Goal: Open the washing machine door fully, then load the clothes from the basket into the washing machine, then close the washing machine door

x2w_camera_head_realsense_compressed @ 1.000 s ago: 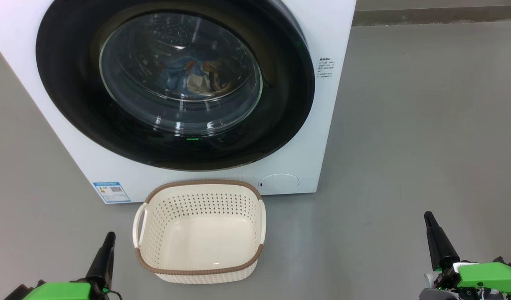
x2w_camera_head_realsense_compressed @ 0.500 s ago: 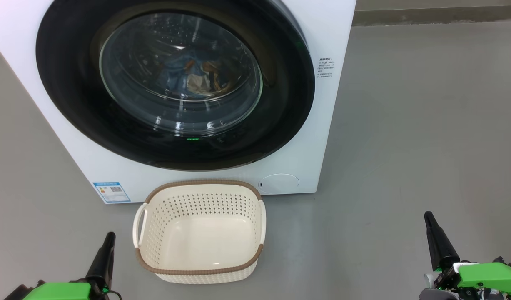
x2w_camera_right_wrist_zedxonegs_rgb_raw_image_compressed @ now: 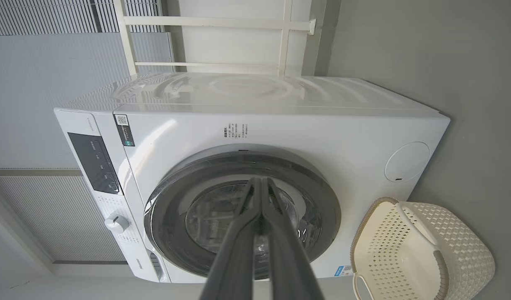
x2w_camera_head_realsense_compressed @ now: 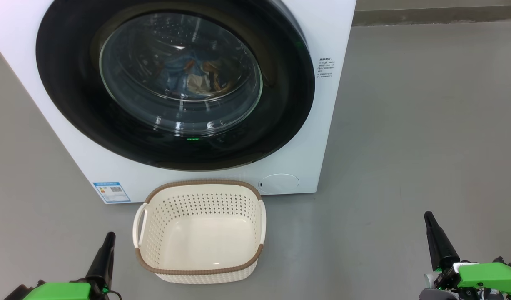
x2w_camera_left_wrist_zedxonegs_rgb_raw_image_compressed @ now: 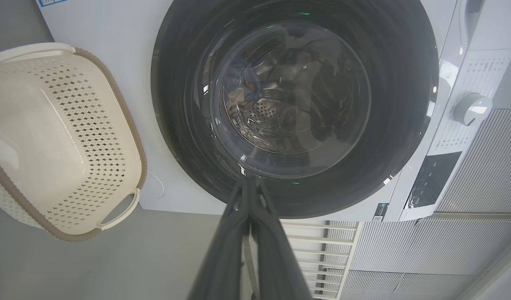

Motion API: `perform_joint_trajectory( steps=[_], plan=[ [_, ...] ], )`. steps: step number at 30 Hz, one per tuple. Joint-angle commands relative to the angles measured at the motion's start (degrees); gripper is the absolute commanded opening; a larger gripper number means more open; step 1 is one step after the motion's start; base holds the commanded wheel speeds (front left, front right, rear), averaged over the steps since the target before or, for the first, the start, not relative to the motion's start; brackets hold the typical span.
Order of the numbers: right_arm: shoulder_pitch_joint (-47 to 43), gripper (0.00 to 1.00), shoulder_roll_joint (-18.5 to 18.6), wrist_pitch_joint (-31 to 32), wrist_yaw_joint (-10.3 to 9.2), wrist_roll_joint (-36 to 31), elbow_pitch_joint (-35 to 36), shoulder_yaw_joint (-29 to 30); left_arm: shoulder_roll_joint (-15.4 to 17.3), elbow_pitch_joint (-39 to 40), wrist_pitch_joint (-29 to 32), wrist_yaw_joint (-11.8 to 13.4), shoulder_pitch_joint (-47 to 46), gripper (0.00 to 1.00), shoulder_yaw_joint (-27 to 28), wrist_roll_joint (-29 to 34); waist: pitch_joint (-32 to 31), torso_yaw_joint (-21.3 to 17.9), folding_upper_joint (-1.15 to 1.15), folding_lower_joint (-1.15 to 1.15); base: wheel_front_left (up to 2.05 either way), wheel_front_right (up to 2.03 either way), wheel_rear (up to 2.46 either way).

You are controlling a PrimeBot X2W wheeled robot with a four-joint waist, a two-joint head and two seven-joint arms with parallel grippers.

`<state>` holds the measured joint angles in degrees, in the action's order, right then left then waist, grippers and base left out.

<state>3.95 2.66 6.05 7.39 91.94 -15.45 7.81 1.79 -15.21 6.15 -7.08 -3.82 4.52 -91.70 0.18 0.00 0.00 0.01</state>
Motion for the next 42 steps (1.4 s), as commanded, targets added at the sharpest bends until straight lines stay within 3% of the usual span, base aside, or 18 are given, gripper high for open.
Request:
perform_joint_trajectory(
  steps=[1, 42],
  plan=[
    [2.24, 0.00, 0.21, 0.45, 0.10, 0.22, 1.43, -1.28, 1.09, 1.15, 0.33, -0.41, -2.37, 0.00, 1.98, -0.48, 0.00, 0.00, 0.00, 0.00, 0.00, 0.00, 0.00],
    [2.24, 0.00, 0.21, 0.44, 0.10, 0.23, 1.43, -1.29, 1.09, 1.16, 0.33, -0.41, -2.37, 0.00, 1.98, -0.48, 0.00, 0.00, 0.00, 0.00, 0.00, 0.00, 0.00]
  ],
)
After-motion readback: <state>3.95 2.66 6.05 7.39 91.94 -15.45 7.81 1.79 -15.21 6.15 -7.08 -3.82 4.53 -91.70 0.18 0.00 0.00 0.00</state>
